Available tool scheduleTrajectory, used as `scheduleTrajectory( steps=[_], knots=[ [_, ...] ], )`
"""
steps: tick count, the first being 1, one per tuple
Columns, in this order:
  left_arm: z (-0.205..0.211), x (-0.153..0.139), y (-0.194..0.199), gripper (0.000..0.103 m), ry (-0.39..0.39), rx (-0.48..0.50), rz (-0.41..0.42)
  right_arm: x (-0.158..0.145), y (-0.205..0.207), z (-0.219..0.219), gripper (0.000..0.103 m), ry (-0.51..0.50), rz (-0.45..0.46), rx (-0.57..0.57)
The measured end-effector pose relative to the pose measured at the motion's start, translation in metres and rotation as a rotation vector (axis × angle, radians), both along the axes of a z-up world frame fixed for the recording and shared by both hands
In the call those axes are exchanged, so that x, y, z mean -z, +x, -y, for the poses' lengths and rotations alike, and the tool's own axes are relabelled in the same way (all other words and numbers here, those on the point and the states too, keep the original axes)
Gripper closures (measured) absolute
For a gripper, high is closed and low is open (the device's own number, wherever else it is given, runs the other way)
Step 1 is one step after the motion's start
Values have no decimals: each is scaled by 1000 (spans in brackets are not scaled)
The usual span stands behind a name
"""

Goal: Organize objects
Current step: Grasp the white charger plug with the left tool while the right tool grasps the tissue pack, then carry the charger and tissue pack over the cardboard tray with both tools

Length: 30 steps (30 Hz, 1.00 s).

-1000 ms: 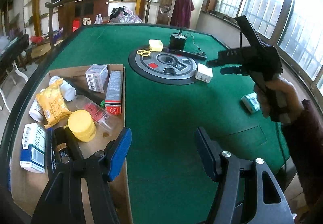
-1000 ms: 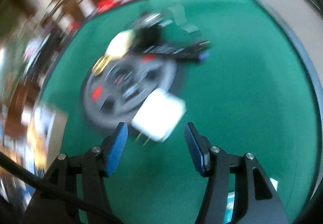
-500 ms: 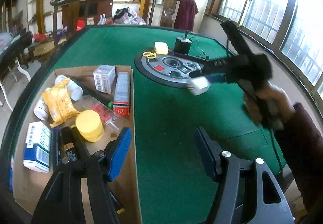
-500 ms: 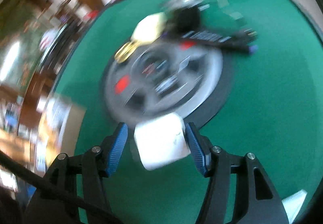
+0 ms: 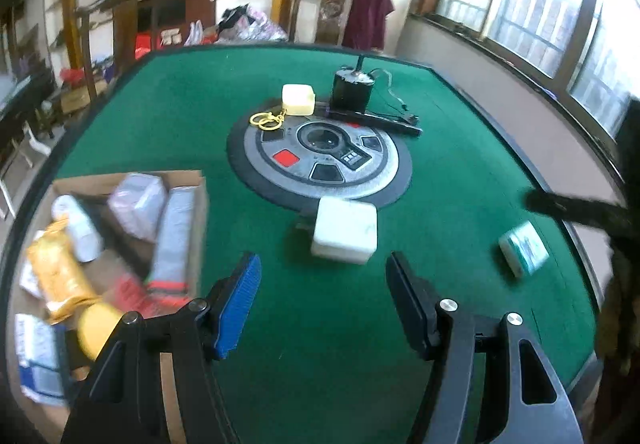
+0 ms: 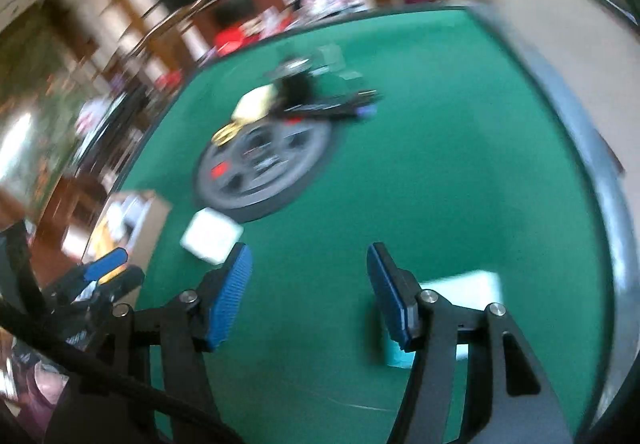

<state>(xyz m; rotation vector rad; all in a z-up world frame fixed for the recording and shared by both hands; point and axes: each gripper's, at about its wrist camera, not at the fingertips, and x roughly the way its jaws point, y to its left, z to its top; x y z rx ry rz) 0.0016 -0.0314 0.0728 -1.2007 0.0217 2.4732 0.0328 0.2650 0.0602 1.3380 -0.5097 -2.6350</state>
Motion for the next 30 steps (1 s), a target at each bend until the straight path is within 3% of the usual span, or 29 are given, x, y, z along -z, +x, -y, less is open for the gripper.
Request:
scheduleTrajectory(
  steps=[3,6,11,12,15,19,21,24,27,30],
  knots=[
    [-17,10,-14,44,-40,-35,6,4,9,-34,44,-14,11,117],
    [-32,21,-23,44,-95,-51,-4,16,5,-48,44,-29,54,146],
    [-52,47,-37,44,-147,-27,63,34,1,-52,44,-40,79,133],
    [-56,53,-39,42,-166,-19,79,37,0,-50,44,-35,82,129],
    [-66,56,-40,32,-221,-19,28,41,0,-40,43,12,66,114],
    [-67,58,-46,29,-183,-11,42,43,1,-30,37,99,58,79],
    [-67,56,-45,40,-176,23,33,43,3,-28,37,153,66,80],
    [-64,53,-40,40,-148,42,50,42,9,-29,37,195,60,96],
    [-61,44,-30,40,-117,64,46,39,24,-38,37,177,62,153],
    [-52,25,-11,40,-58,83,22,42,42,-49,37,56,98,208]
  ],
)
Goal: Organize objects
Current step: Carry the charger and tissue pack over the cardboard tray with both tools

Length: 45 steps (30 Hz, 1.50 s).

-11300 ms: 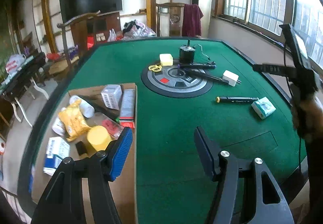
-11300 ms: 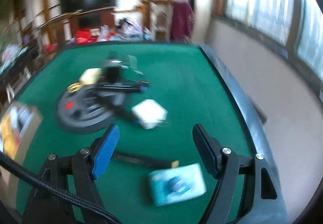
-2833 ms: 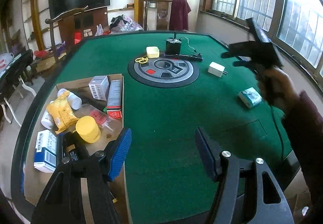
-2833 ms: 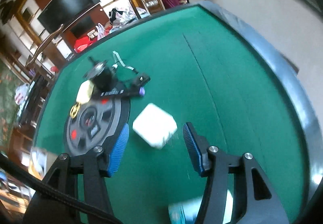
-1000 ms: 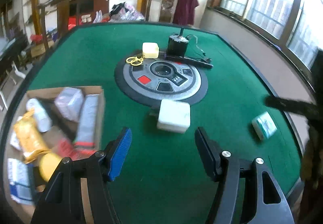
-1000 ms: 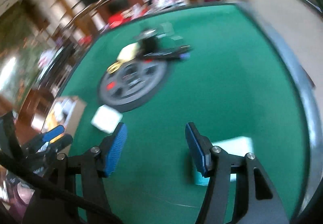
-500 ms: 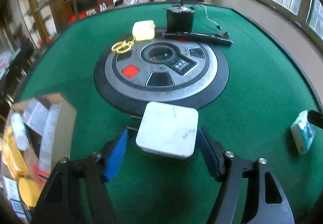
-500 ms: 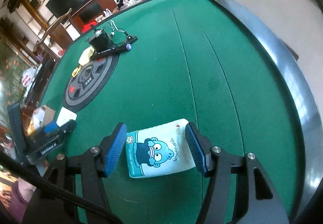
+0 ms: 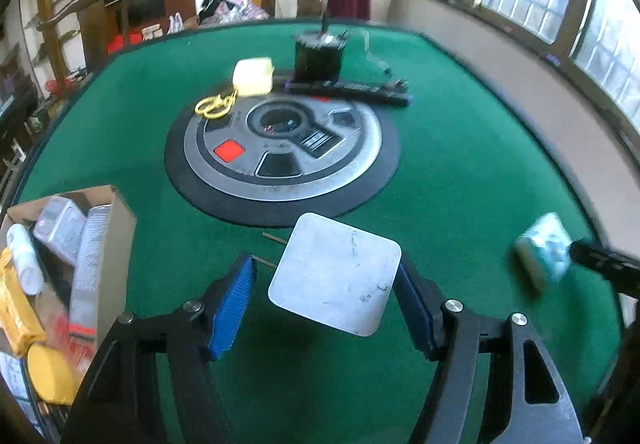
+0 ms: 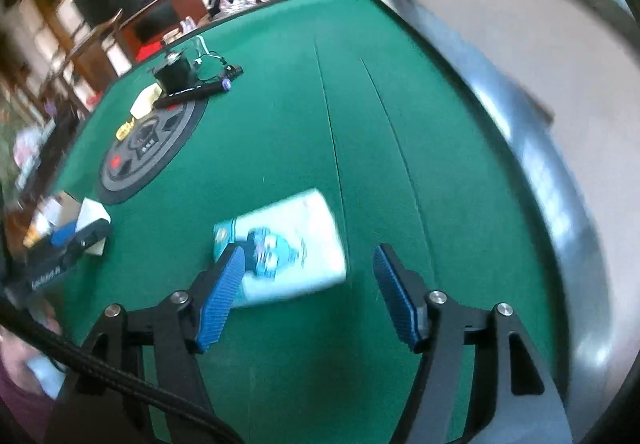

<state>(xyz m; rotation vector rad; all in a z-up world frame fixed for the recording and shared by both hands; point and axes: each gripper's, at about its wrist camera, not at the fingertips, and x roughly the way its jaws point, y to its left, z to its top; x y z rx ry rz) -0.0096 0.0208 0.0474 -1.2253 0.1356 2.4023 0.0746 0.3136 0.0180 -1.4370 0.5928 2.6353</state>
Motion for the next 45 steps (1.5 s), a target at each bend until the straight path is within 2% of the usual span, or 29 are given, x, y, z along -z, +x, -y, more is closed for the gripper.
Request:
scheduleTrajectory(
  steps=[4,8,11,15,16,18,19,20,24,26,30,36,40,45],
  knots=[
    [17,-22,24,40,75,2,-25,10,4,-1,34,-175,30,43],
    [46,-38,44,40,128,-22,-49,9,-15,5,32,-200,36,110],
    [78,-45,58,40,140,-68,-71,8,-34,15,31,-165,41,160],
    [115,-43,66,40,131,-126,-79,8,-53,45,30,49,78,172],
    [125,-42,68,40,127,-142,-85,9,-57,57,30,132,93,150],
    [149,-43,76,40,117,-176,-110,13,-57,77,41,274,100,102],
    [159,-42,77,40,115,-190,-118,13,-54,82,56,304,90,94],
    [170,-41,80,40,115,-204,-121,13,-50,84,56,299,80,84],
    [219,-36,90,40,118,-284,-111,6,-35,87,60,177,49,39],
    [240,-34,95,40,108,-330,-115,-1,-28,96,60,156,19,6],
    [272,-25,104,40,72,-405,-112,-26,-14,134,60,75,-50,-113],
    [283,-3,99,40,26,-439,-82,-55,-2,239,59,27,-104,-389],
    [278,8,95,40,-23,-422,-69,-46,-1,305,59,16,-79,-540],
    [276,18,89,40,-63,-410,-55,-28,0,369,59,41,-42,-658]
  ],
)
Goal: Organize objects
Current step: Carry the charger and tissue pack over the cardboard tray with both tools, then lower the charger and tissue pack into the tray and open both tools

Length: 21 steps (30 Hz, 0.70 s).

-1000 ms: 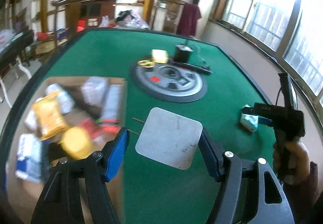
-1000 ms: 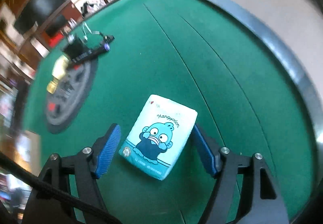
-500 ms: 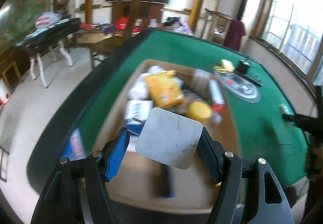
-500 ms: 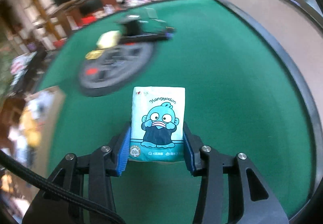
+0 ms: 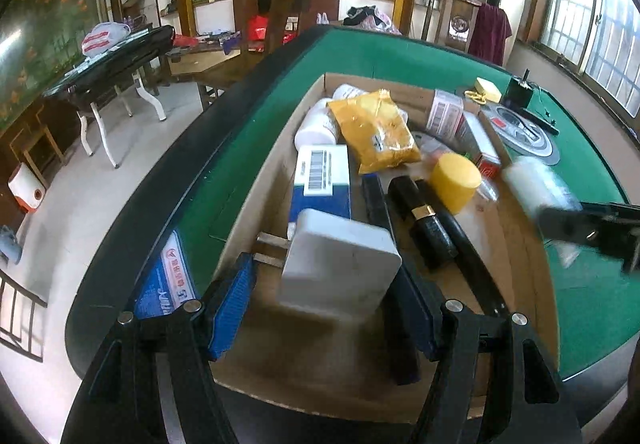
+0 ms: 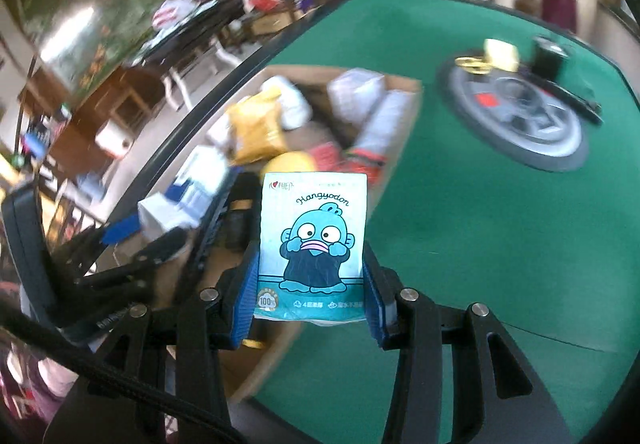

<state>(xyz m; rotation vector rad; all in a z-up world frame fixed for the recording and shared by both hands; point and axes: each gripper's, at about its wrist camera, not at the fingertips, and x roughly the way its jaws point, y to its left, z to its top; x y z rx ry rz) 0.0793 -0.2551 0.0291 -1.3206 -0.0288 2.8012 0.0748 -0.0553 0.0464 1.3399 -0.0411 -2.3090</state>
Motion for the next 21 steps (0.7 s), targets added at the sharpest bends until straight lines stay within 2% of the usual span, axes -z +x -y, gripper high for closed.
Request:
scheduleTrajectory(
  steps=[6,10,14,17,21],
  knots=[
    [4,2,2,48,-21,-5,-15,18,-4,34,59,98,3,-18],
    [3,1,4,48,-33,8,-31,23,-7,40,59,144,-5,3],
    [6,-3,7,48,-16,5,-48,24,-10,45,54,177,3,6],
    [10,-10,10,47,2,1,-66,24,-11,46,52,181,19,0],
    [15,-19,16,46,24,-5,-102,14,-10,35,52,128,23,16]
  ],
)
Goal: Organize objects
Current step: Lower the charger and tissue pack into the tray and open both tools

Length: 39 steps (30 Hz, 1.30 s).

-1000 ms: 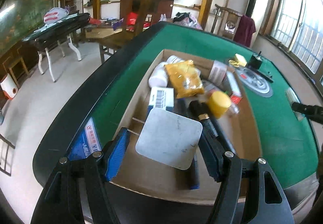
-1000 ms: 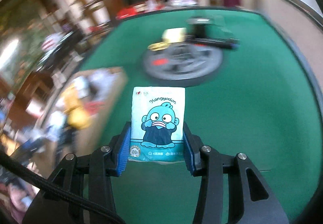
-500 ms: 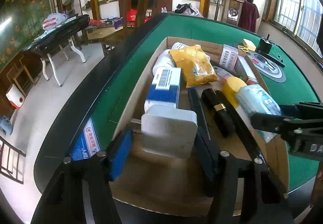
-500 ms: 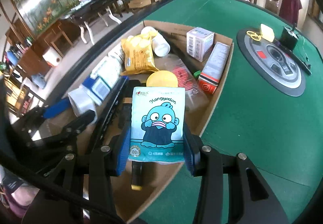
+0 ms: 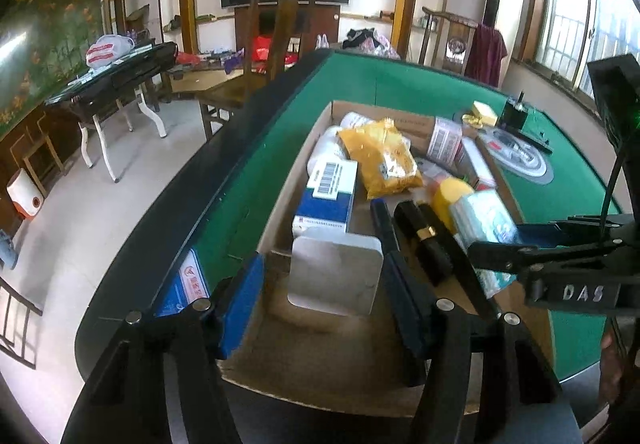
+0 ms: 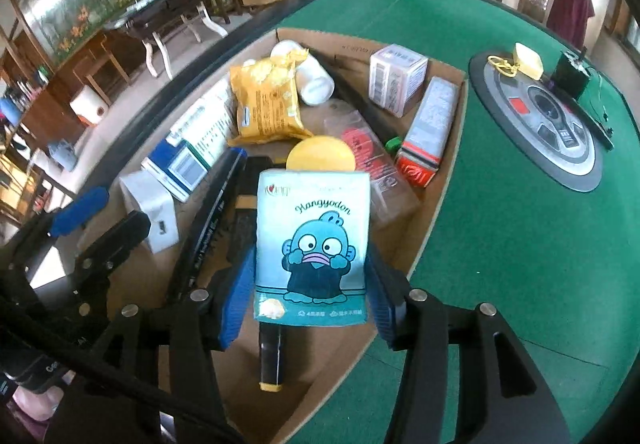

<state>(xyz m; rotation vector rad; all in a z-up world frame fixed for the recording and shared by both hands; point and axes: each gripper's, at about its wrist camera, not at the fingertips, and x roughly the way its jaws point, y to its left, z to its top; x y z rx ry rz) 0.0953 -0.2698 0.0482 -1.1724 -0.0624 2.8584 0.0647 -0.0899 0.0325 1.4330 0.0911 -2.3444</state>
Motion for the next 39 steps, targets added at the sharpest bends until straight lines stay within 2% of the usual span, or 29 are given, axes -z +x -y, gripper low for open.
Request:
scheduleTrajectory(
  steps=[2,6,10,12,13,16,20,21,23,26,29,31,33,35,39],
  knots=[
    [1,-4,3,45,6,-3,-22,-9,1,-9,52,-42,-20,29],
    [3,-13,9,44,13,-21,-72,-25,-1,-28,51,-208,-52,69],
    [10,-22,17,44,30,-71,-133,-28,-17,-29,49,-484,13,25],
    [16,-26,21,43,43,-99,-158,-23,-30,-25,49,-581,57,17],
    [19,-28,22,42,45,-111,-167,-20,-32,-20,49,-593,75,23],
    [21,-30,24,37,30,-125,-183,-3,-42,-9,49,-513,133,47],
    [17,-32,26,33,7,-127,-210,12,-35,-10,47,-511,190,40],
    [15,-32,25,33,11,-124,-210,13,-33,-10,49,-490,184,38],
    [11,-33,26,32,6,-127,-215,13,-27,-8,45,-458,182,29],
    [0,-35,28,29,-53,-149,-220,9,-21,-11,45,-470,169,21],
    [-8,-41,30,28,-100,-174,-237,-5,-11,-13,45,-438,83,19],
    [-12,-48,33,21,-113,-197,-259,-20,0,-14,45,-387,-15,25],
    [-16,-56,36,8,-89,-212,-282,-30,14,-13,44,-325,-110,39],
    [-20,-63,38,2,-67,-225,-301,-36,26,-13,42,-273,-189,49],
    [-32,-78,37,2,-77,-281,-319,-41,46,-20,37,-128,-339,100]
  ],
)
